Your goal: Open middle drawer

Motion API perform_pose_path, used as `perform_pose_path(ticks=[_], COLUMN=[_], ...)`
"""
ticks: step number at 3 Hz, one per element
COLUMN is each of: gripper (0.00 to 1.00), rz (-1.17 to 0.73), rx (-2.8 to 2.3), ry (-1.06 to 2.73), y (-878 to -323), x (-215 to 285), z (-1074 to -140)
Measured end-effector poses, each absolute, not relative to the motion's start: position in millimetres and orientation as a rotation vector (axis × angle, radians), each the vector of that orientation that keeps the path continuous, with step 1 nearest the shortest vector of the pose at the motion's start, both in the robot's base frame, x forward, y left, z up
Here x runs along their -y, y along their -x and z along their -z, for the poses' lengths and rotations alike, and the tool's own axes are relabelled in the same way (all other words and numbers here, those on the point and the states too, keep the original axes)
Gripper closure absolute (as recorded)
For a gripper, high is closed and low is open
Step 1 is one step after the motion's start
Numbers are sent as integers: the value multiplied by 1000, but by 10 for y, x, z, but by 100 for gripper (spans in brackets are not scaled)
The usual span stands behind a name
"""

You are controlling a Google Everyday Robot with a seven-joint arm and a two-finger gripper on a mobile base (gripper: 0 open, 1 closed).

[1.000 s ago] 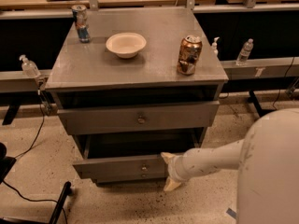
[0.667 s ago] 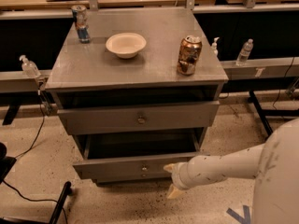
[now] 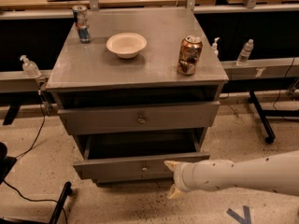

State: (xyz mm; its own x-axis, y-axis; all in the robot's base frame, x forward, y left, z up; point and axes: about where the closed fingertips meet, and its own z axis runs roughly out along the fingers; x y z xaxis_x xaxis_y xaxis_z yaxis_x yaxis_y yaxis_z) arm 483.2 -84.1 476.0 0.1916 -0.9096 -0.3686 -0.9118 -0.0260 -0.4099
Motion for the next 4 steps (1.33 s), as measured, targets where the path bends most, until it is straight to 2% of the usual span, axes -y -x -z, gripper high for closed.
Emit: perform_pose_path(ticks=[1, 2, 4], gripper=[28, 29, 24], rz=[28, -28, -446], rx=[-1655, -1664, -1645], ry=[1920, 1890, 1739], y=[-5093, -5478, -5889], x=[798, 782, 745], z=[-4920, -4753, -4177])
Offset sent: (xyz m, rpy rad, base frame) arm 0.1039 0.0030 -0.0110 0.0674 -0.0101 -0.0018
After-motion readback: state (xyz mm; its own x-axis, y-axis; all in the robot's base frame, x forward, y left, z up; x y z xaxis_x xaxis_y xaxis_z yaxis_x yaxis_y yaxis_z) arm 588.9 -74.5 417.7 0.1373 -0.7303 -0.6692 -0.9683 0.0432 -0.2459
